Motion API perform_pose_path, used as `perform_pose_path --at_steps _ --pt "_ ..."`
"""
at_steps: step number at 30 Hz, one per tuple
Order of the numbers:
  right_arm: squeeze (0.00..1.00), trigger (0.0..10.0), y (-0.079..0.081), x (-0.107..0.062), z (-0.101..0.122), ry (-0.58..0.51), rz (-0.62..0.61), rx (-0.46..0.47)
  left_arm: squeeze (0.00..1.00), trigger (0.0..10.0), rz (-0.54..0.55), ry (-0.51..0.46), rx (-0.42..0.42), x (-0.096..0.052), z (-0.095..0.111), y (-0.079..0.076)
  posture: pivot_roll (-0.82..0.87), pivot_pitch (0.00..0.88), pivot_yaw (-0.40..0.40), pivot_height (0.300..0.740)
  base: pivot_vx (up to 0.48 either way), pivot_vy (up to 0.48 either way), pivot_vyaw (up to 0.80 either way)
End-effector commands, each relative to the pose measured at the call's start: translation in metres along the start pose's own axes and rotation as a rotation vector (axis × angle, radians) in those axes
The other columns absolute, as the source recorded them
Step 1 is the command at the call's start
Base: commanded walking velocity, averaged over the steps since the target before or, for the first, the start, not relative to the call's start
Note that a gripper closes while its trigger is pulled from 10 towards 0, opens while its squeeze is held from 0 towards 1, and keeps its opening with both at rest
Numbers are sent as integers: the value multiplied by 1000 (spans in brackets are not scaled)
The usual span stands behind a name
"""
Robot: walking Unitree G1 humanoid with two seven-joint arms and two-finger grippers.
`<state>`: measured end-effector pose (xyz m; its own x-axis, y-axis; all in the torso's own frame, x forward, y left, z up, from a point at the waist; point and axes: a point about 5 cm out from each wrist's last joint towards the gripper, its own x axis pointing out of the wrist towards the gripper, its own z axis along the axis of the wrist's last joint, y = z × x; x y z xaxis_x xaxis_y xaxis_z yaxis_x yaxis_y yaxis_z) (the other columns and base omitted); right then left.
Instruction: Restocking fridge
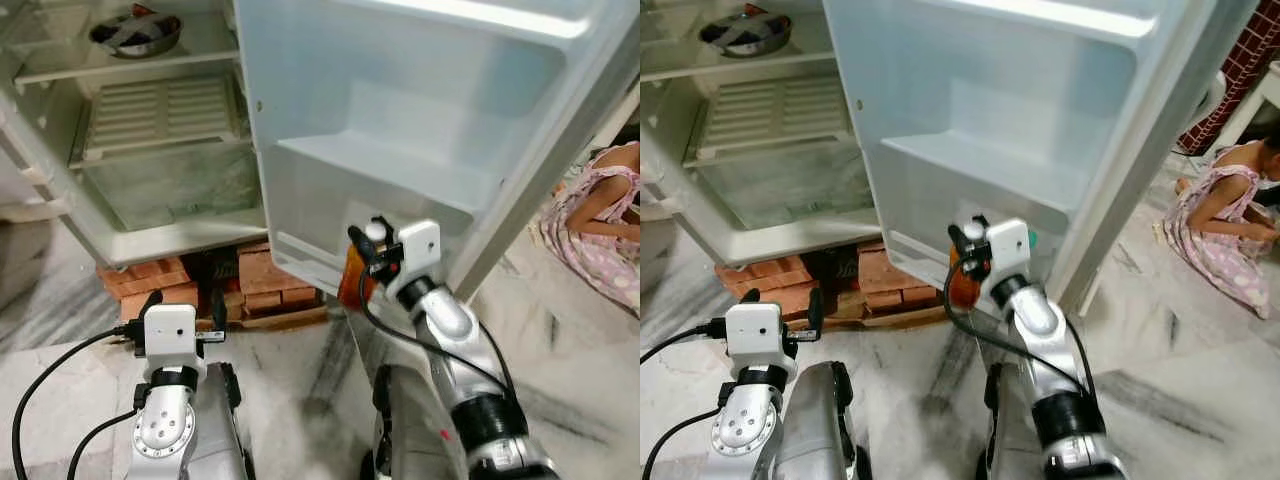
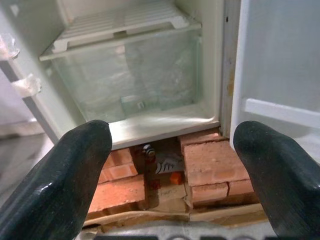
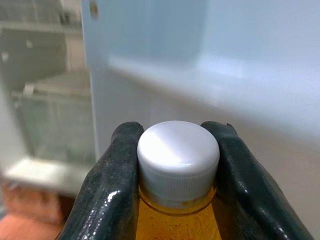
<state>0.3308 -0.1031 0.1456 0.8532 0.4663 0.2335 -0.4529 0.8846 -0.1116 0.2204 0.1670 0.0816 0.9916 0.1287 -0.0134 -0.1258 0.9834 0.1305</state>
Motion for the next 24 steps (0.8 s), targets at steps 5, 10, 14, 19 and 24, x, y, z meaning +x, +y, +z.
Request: perform_pose_path --at_steps 5,10,14,19,24 --pt "0 10000 4 12 5 -44 29 -118 0 10000 -6 -4 17 1 4 2 67 165 -1 530 0 0 0" --pt "0 10000 5 9 -13 23 41 -177 0 10000 3 -7 20 1 5 3 79 168 -5 530 0 0 0" --pt "0 10000 11 2 -32 92 60 -220 0 10000 1 -3 21 0 4 3 78 171 -2 530 0 0 0" --pt "0 10000 22 3 -35 69 82 -295 0 10000 -4 -5 23 0 6 3 90 171 1 530 0 0 0" --pt "0 10000 26 15 -21 -20 51 -366 0 10000 -5 -4 26 0 6 3 88 172 0 530 0 0 0"
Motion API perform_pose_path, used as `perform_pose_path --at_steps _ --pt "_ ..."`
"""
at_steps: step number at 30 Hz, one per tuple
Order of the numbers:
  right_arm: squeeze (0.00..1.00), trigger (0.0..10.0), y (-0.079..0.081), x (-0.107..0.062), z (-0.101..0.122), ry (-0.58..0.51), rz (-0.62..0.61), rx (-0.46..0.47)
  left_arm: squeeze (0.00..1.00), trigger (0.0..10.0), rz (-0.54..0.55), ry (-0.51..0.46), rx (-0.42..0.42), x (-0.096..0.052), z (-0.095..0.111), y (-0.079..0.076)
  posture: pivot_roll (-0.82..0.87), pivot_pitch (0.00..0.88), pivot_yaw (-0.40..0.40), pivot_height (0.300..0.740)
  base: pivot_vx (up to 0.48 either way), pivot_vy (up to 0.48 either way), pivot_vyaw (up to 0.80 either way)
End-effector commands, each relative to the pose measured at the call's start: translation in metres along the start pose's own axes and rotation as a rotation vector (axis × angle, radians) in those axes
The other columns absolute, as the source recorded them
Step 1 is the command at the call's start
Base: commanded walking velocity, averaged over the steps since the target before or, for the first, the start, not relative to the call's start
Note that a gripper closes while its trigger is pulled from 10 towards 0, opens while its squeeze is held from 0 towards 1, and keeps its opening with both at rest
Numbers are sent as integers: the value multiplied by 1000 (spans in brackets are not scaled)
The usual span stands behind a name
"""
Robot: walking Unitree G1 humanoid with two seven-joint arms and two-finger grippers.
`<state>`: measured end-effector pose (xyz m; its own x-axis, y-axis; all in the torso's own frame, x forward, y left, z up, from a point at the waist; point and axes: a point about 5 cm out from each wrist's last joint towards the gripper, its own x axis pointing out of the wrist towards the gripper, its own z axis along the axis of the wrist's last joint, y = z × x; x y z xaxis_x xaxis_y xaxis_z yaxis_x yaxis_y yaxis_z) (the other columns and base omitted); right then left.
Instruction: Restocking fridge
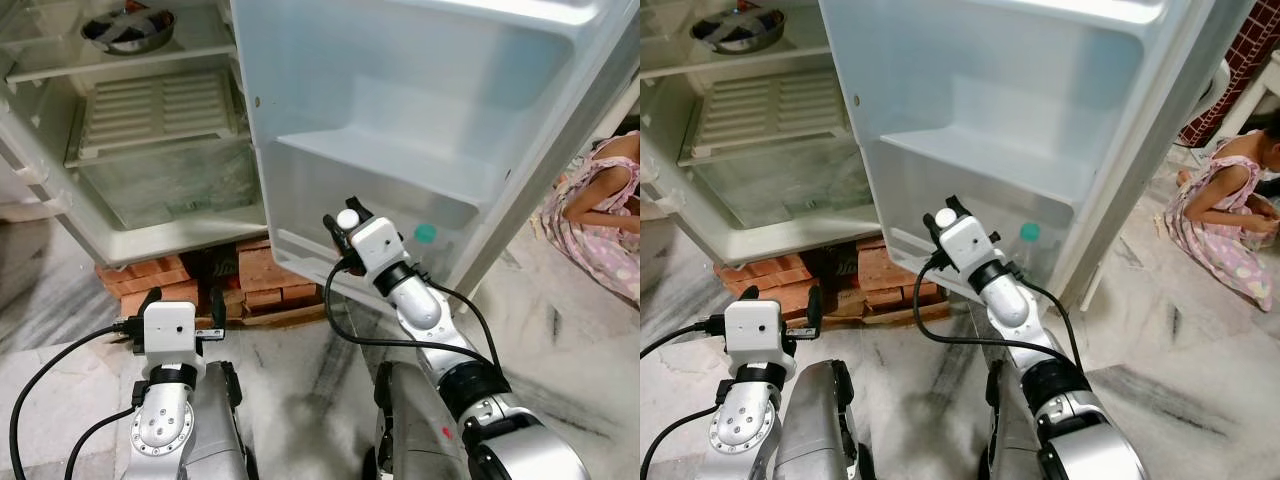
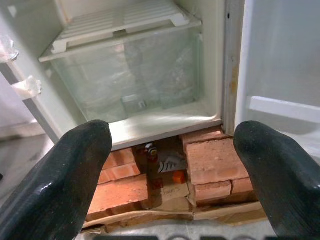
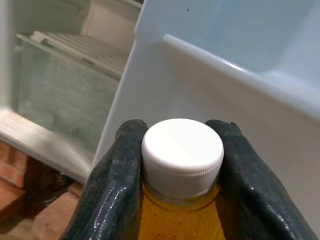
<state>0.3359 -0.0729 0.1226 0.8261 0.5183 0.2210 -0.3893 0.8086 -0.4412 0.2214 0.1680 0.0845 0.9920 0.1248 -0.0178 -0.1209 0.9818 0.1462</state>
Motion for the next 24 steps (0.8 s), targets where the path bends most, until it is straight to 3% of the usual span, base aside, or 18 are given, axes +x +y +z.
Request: perform_pose_path --at_steps 1,8,14,17,24 --pt "0 10000 -2 2 2 -13 -11 -26 0 10000 -1 -8 10 -1 3 2 88 172 0 530 0 0 0" --pt "0 10000 -19 11 2 9 -84 -80 0 10000 -2 -11 10 0 4 1 90 174 0 530 0 0 0" --pt "0 10000 -6 -1 -27 194 -66 35 0 10000 -6 -9 10 0 4 0 92 175 -3 530 0 0 0" --pt "0 10000 0 -10 -40 279 -88 156 0 10000 -9 -7 9 0 4 -1 94 177 -3 530 0 0 0" --pt "0 10000 4 -14 -45 315 -87 196 0 10000 -11 -5 8 0 4 -1 93 178 -1 530 0 0 0"
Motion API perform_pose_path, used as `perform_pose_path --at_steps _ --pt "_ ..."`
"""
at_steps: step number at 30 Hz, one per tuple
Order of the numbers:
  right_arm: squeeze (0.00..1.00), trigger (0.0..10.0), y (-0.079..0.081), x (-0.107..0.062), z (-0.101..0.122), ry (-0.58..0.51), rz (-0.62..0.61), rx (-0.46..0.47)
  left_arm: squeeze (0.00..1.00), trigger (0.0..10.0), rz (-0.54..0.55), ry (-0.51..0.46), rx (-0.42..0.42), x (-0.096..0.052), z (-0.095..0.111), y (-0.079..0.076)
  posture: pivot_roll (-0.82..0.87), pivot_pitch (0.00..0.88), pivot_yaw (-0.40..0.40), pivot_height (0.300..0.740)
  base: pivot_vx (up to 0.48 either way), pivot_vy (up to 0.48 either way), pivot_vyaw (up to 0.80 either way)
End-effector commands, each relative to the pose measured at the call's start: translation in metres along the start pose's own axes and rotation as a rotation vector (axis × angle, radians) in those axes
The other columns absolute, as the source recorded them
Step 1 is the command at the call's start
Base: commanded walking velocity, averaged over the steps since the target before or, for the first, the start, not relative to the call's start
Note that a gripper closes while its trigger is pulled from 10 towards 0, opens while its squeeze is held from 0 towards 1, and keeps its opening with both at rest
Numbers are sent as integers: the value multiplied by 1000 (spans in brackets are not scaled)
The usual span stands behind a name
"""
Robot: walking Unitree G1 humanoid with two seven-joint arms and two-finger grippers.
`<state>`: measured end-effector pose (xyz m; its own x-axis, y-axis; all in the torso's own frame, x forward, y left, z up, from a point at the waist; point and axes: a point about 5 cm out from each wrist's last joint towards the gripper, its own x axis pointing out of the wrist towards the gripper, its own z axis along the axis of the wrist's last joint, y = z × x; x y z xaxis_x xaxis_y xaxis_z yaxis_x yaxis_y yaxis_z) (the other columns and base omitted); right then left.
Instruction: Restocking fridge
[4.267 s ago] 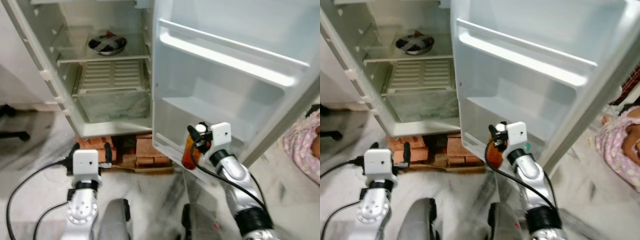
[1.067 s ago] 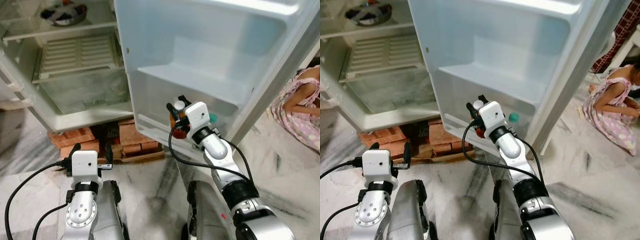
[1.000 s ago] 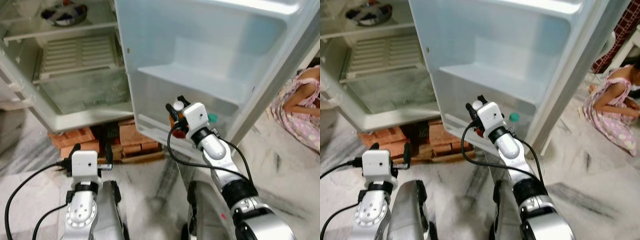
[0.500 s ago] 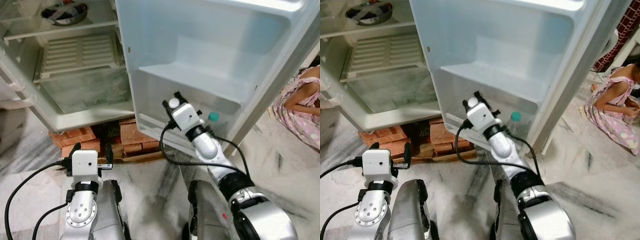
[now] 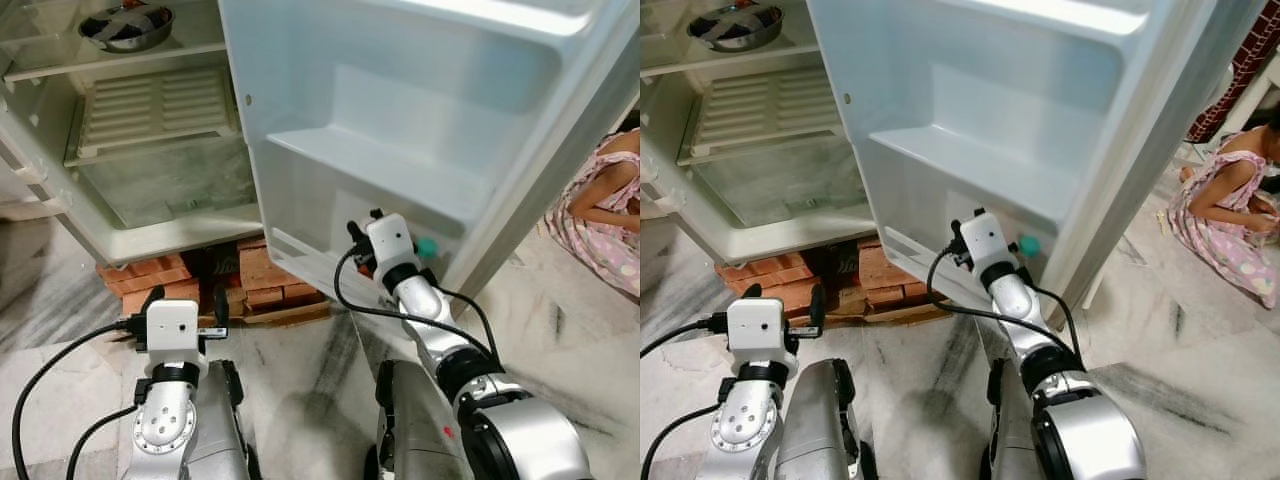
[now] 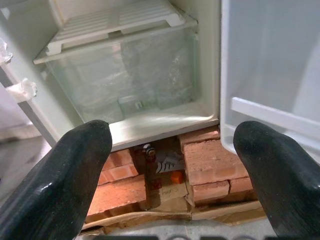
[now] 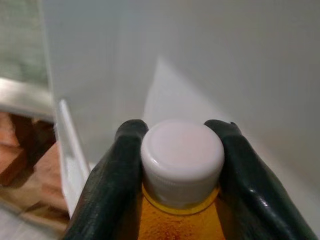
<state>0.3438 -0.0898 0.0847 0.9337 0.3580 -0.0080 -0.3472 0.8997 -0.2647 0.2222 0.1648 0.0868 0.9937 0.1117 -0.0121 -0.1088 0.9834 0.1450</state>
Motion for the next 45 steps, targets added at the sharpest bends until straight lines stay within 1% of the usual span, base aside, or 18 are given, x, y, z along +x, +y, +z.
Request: perform_pose_path --at_steps 1,5,6,9,16,23,27,29,30,31,32,34,35,36,37,39,44,45 --pt "0 10000 3 -3 -6 32 10 14 0 10000 2 2 9 -1 1 2 93 178 -1 530 0 0 0" --pt "0 10000 3 -3 -7 36 8 18 0 10000 1 3 9 -1 1 2 93 177 -1 530 0 0 0" --pt "1000 10000 -7 -2 -6 40 -47 40 0 10000 -7 9 13 0 0 1 89 176 2 530 0 0 0" --pt "1000 10000 -11 -1 -5 39 -68 50 0 10000 -12 11 15 0 0 0 89 174 1 530 0 0 0" --pt "1000 10000 -12 -1 -3 22 -56 58 0 10000 -17 20 15 1 -2 -1 87 169 -3 530 0 0 0" --pt "1000 10000 -19 5 12 -52 -66 51 0 10000 -17 27 17 1 -3 -1 87 169 -3 530 0 0 0" --pt "1000 10000 -23 3 22 -132 -68 83 0 10000 0 32 16 -1 -4 1 77 150 -9 530 0 0 0" --pt "1000 10000 -22 2 23 -142 -66 88 0 10000 3 33 15 -2 -5 1 77 150 -9 530 0 0 0" --pt "1000 10000 -23 -4 24 -173 -67 137 0 10000 20 37 15 -4 -4 4 72 145 -17 530 0 0 0" --pt "1000 10000 -23 -4 24 -173 -67 137 0 10000 20 37 15 -4 -4 4 72 145 -17 530 0 0 0" --pt "1000 10000 -24 -11 23 -182 -82 208 0 10000 33 36 13 -5 -3 7 69 141 -22 530 0 0 0" --pt "1000 10000 -25 -14 23 -183 -88 231 0 10000 36 35 12 -5 -2 8 68 140 -23 530 0 0 0" --pt "1000 10000 -23 -24 20 -168 -79 292 0 10000 43 27 13 -7 -1 11 68 139 -21 530 0 0 0" --pt "0 10000 -23 -29 18 -153 -89 299 0 10000 53 27 15 -8 -1 13 67 134 -20 530 0 0 0" --pt "0 10000 -23 -29 18 -153 -89 299 0 10000 53 27 15 -8 -1 13 67 134 -20 530 0 0 0" --pt "0 10000 -23 -41 17 -137 -95 301 0 10000 101 26 6 -11 0 23 60 124 -17 530 0 0 0" --pt "0 10000 -22 -49 22 -152 -58 311 0 10000 113 14 1 -12 2 26 51 130 -15 530 0 0 0" --pt "0 10000 -23 -52 28 -179 -47 310 0 10000 110 10 4 -12 3 25 42 124 -6 535 0 0 0"
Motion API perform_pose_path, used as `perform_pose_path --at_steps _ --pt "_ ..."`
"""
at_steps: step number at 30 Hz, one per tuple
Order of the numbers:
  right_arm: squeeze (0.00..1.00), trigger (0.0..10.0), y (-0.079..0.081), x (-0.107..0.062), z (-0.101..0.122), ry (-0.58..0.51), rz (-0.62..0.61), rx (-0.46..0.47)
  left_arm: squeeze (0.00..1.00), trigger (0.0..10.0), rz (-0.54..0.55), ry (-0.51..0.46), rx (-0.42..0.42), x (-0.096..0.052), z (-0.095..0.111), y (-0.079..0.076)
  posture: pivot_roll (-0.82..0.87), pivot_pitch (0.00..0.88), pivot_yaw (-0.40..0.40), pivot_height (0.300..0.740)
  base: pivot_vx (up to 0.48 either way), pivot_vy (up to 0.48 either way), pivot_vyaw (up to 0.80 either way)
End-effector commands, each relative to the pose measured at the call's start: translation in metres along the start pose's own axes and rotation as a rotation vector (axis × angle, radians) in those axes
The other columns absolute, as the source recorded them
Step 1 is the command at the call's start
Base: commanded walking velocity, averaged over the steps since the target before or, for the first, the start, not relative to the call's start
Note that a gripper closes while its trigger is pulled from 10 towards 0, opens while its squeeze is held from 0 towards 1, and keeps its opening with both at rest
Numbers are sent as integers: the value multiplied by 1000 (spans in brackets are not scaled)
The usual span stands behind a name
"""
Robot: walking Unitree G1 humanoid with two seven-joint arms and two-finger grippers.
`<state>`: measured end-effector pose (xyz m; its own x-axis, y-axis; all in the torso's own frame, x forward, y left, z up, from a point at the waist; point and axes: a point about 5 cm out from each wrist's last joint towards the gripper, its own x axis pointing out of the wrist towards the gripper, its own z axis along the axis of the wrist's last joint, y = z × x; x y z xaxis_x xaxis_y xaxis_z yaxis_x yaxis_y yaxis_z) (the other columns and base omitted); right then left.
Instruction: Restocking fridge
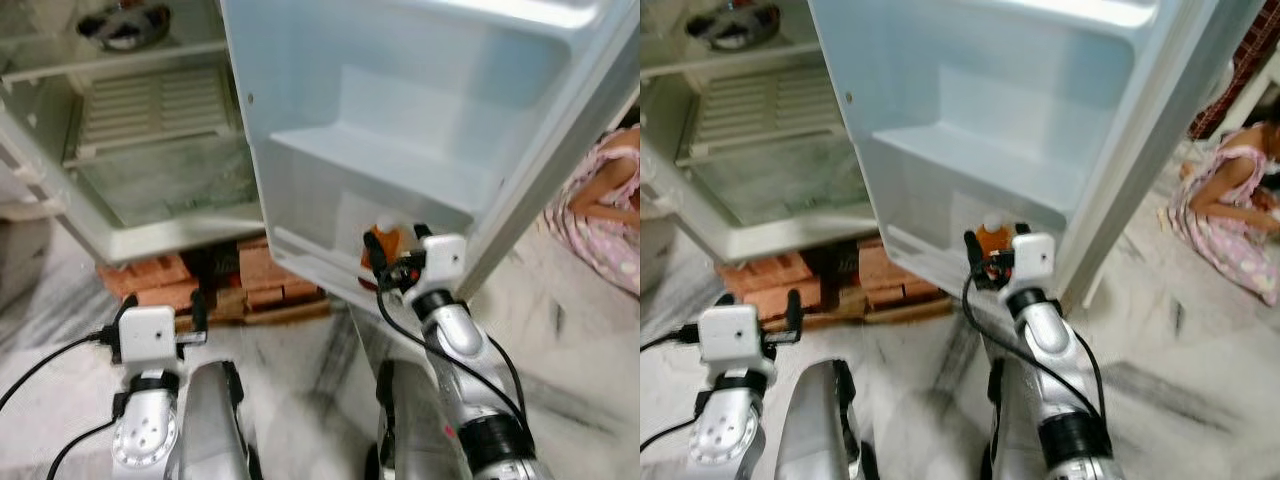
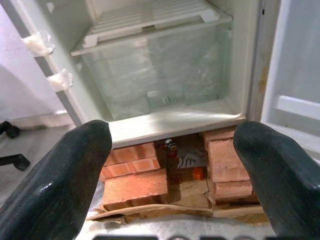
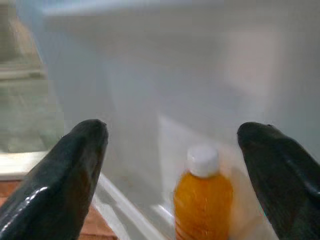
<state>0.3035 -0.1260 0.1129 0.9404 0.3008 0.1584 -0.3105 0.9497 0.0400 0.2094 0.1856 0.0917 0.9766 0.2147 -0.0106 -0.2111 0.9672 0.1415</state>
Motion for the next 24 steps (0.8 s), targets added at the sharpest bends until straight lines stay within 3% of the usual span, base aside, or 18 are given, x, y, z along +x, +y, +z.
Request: perform_pose_path --at_steps 1,5,20,24 --pt "0 10000 4 -1 5 -14 30 9 0 10000 7 -4 9 -1 1 3 42 124 -6 535 0 0 0" --pt "0 10000 5 0 18 -15 18 5 0 10000 2 -8 9 2 3 1 37 123 -2 560 0 0 0" --pt "0 10000 -4 -15 17 60 14 18 0 10000 3 2 -6 2 1 -1 31 127 -9 645 0 0 0" --pt "0 10000 -2 -42 8 147 121 29 0 10000 -4 11 -1 -1 0 -1 36 130 -17 675 0 0 0"
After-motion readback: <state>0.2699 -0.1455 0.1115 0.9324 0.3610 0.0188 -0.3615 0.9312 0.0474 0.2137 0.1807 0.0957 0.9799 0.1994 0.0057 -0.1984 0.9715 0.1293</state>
